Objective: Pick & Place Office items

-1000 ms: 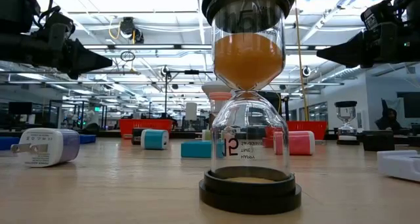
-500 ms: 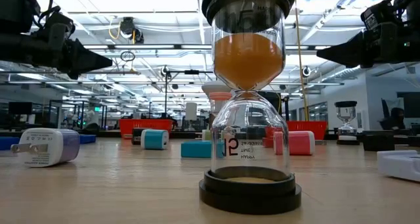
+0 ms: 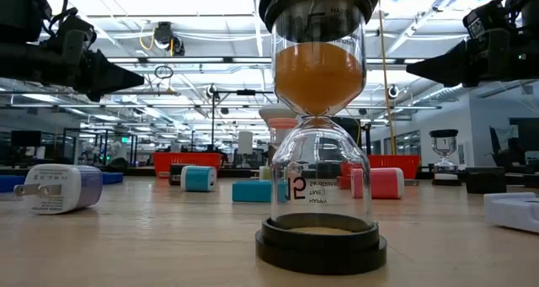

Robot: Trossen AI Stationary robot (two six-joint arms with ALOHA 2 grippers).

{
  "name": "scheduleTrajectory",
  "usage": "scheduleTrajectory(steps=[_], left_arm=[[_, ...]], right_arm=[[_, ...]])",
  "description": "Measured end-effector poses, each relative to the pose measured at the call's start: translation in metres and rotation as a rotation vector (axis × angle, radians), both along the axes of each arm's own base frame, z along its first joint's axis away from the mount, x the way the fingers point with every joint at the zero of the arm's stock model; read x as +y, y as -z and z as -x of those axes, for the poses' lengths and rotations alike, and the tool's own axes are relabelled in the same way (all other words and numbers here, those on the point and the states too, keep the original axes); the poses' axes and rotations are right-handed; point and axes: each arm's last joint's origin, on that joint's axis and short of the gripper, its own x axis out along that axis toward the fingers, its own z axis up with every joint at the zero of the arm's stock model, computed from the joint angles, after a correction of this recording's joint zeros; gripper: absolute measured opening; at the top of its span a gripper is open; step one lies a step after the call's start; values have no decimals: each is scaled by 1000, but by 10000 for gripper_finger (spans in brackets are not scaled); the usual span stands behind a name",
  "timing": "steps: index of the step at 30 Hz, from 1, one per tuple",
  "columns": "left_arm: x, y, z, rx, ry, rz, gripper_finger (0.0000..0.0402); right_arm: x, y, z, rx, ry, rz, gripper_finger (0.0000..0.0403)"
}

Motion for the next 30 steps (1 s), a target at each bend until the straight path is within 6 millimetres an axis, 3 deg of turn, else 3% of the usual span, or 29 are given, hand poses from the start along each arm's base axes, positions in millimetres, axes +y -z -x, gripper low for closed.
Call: scheduleTrajectory(steps=[6, 12, 16, 24, 30], left_arm=[[0, 0, 0, 0, 0, 0, 33], [0, 0, 0, 0, 0, 0, 33], [0, 0, 0, 0, 0, 0, 33], [1, -4, 0, 14, -40, -144, 33], [1, -5, 0, -10, -39, -113, 33]], right_arm=[[0, -2, 0, -37, -6, -38, 0], [1, -17, 2, -330, -86, -526, 0], [0, -24, 5, -456, -84, -654, 0], [-1, -27, 6, -539, -115, -807, 0], [-3, -41, 12, -714, -80, -724, 0]])
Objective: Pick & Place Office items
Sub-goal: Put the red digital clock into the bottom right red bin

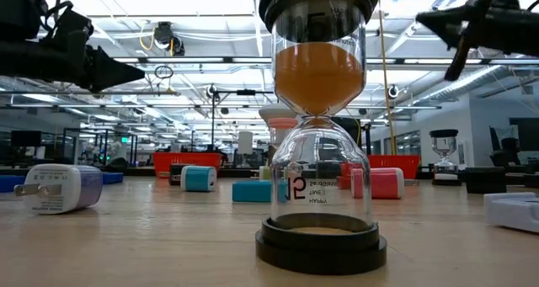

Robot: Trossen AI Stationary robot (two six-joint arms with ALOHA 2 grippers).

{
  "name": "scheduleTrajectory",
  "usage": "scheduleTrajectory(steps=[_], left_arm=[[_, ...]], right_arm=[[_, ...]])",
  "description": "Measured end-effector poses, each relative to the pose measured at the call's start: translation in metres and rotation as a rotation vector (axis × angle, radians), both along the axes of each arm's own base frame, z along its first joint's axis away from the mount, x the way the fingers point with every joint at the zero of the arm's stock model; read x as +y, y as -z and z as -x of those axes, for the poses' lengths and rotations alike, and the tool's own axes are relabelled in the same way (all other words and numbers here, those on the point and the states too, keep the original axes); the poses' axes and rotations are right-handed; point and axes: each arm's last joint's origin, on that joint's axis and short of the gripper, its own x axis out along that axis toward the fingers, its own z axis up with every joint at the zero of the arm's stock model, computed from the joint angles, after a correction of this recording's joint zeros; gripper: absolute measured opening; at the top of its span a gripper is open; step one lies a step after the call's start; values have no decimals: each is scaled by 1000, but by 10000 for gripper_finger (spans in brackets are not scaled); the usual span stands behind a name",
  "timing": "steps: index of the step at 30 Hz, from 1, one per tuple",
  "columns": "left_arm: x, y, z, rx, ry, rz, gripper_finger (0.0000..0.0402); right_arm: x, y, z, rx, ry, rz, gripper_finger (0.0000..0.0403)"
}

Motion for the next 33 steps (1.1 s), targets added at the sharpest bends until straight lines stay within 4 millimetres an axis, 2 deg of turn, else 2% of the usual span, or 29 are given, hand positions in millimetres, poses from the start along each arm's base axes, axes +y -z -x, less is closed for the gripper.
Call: scheduleTrajectory(steps=[3, 6, 11, 20, 25, 33], left_arm=[[0, 0, 0, -13, 1, 18, 33], [0, -6, 1, -101, 1, 73, 33], [-1, -17, 2, -281, 26, 209, 33], [2, -25, 6, -541, -15, 480, 33], [3, -25, 7, -573, -84, 494, 33], [5, -16, 5, -498, -123, 539, 32]], right_arm=[[0, -4, -1, -19, 16, 11, 0], [-3, 1, -10, 134, 53, 21, 0], [-7, -31, -24, 237, 138, 17, 0], [-14, -45, -74, 396, 27, -66, 0], [-21, -52, -107, 561, 66, -122, 0], [-38, -81, -161, 852, 125, -218, 0]])
